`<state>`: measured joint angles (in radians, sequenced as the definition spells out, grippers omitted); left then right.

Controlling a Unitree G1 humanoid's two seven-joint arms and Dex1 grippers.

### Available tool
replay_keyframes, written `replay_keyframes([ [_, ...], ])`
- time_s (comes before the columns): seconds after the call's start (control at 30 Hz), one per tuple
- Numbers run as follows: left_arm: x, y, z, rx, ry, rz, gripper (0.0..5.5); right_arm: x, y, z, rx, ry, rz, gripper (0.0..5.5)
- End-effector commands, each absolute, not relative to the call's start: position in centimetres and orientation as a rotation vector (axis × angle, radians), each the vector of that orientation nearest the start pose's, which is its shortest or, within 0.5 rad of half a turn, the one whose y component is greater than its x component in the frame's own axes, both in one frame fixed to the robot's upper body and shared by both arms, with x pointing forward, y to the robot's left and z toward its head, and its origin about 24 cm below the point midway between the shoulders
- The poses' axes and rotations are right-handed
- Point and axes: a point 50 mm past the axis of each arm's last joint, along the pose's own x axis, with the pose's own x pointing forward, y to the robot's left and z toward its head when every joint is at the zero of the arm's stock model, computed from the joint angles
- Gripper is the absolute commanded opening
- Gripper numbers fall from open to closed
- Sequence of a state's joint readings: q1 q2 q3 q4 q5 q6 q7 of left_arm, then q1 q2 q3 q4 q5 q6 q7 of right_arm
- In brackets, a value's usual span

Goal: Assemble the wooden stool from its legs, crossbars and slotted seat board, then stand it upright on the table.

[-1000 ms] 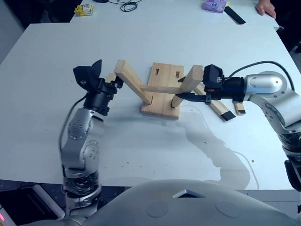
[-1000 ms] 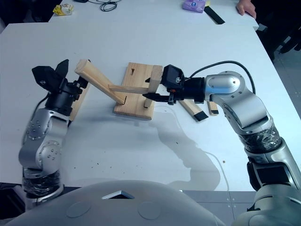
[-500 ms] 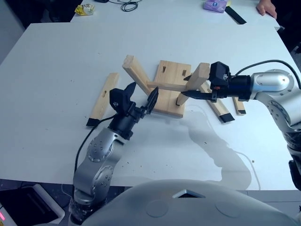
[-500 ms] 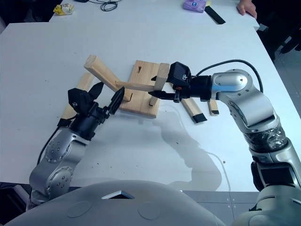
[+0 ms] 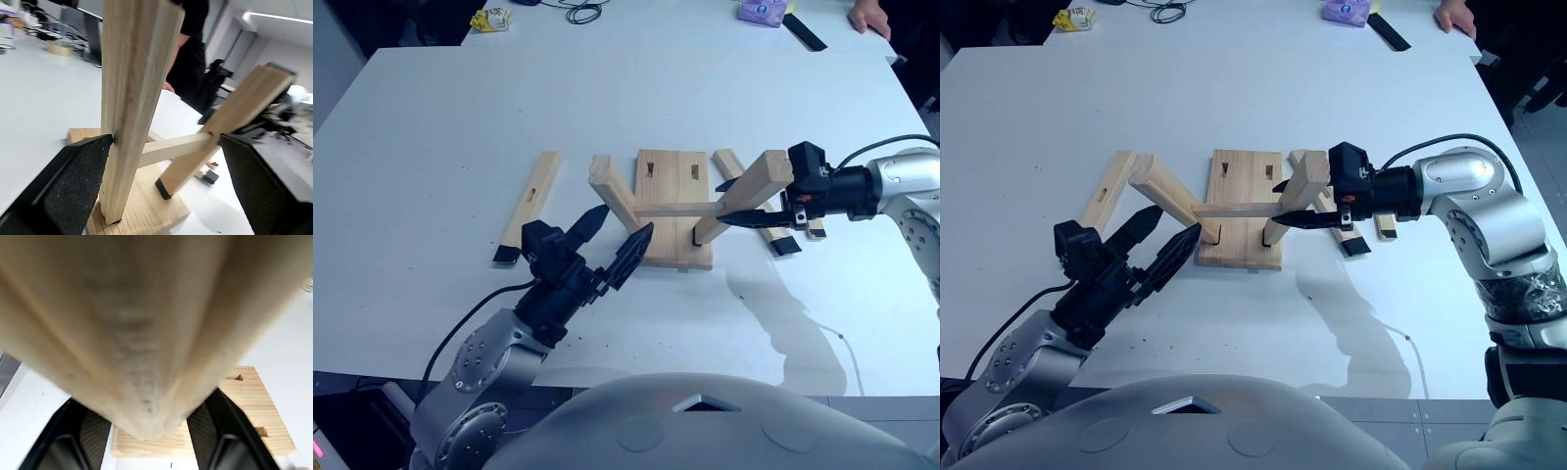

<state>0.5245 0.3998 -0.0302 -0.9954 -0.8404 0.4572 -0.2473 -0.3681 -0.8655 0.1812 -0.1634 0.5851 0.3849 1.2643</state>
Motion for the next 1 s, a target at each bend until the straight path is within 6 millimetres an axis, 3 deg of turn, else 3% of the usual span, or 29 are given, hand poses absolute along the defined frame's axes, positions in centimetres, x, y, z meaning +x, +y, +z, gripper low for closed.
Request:
replay_keyframes([
  [0.03, 13.1, 15.1, 14.1, -0.404, 0.008, -0.697, 4.02, 26.6, -18.4, 12.9, -0.261, 0.359, 1.401, 2.02],
  [0.17, 13.7, 18.1, 14.3, -0.421, -0.047, -0.563, 4.02, 26.6, -18.3, 13.4, -0.256, 0.325, 1.367, 2.02],
  [0.27, 13.7, 18.5, 14.6, -0.454, -0.08, -0.533, 4.02, 27.0, -18.6, 13.3, -0.265, 0.313, 1.309, 2.02],
  [0.4, 13.4, 15.4, 15.3, -0.422, -0.051, -0.652, 4.02, 27.2, -18.3, 13.3, -0.267, 0.309, 1.282, 2.02],
  [0.47, 13.5, 13.7, 16.1, -0.313, -0.079, -0.72, 4.02, 27.3, -17.9, 13.4, -0.267, 0.305, 1.281, 2.02],
  [0.63, 16.7, 11.8, 19.3, -0.114, -0.275, -0.587, 4.02, 26.7, -17.5, 12.5, -0.288, 0.333, 1.259, 2.02],
  [0.77, 18.3, 10.4, 21.1, -0.104, -0.322, -0.529, 4.02, 26.4, -17.1, 12.0, -0.291, 0.35, 1.277, 2.02],
  [1.0, 19.3, 7.6, 20.0, -0.024, -0.186, -0.601, 4.02, 26.5, -16.4, 11.5, -0.281, 0.349, 1.254, 2.02],
])
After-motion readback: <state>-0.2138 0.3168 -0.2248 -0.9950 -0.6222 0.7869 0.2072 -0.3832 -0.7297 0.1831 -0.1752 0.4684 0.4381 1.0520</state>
